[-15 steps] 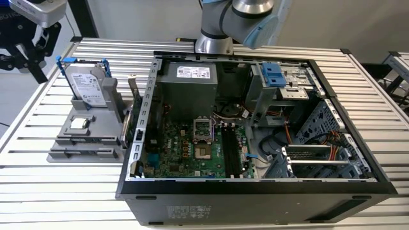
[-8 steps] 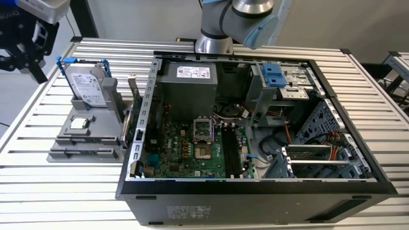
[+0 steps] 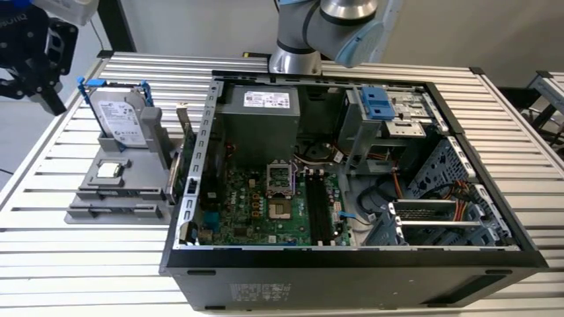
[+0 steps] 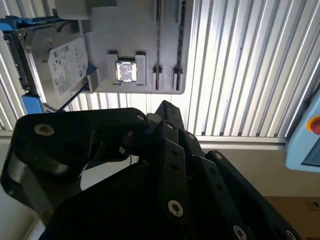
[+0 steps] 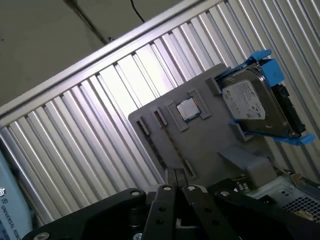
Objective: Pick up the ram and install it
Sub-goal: 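Pick up the ram and move it above insertion slot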
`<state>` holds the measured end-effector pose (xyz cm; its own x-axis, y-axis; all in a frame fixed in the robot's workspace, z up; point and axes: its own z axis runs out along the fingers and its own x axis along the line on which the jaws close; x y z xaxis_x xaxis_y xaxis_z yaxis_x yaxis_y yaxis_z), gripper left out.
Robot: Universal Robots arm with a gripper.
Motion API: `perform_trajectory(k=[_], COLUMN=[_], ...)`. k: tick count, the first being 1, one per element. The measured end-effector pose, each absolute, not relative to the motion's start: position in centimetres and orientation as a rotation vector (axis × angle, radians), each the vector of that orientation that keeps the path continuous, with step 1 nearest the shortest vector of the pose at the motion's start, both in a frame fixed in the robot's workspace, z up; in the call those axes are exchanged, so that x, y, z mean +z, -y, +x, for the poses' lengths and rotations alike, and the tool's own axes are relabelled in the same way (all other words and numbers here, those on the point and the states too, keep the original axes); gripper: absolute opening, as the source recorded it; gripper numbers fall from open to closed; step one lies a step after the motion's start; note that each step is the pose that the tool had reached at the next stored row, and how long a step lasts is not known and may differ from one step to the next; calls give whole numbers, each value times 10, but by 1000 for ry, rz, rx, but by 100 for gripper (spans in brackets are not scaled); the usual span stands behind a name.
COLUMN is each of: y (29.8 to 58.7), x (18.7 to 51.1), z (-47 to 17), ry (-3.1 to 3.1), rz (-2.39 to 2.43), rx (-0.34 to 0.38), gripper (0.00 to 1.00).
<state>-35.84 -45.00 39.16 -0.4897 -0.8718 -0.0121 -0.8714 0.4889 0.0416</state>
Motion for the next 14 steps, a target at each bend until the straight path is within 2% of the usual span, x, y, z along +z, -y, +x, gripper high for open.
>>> perform_trajectory(k=[14], y=[450], x=[392], z=[-358], ry=[2549], rz=[1868], rx=[-36], gripper=[0])
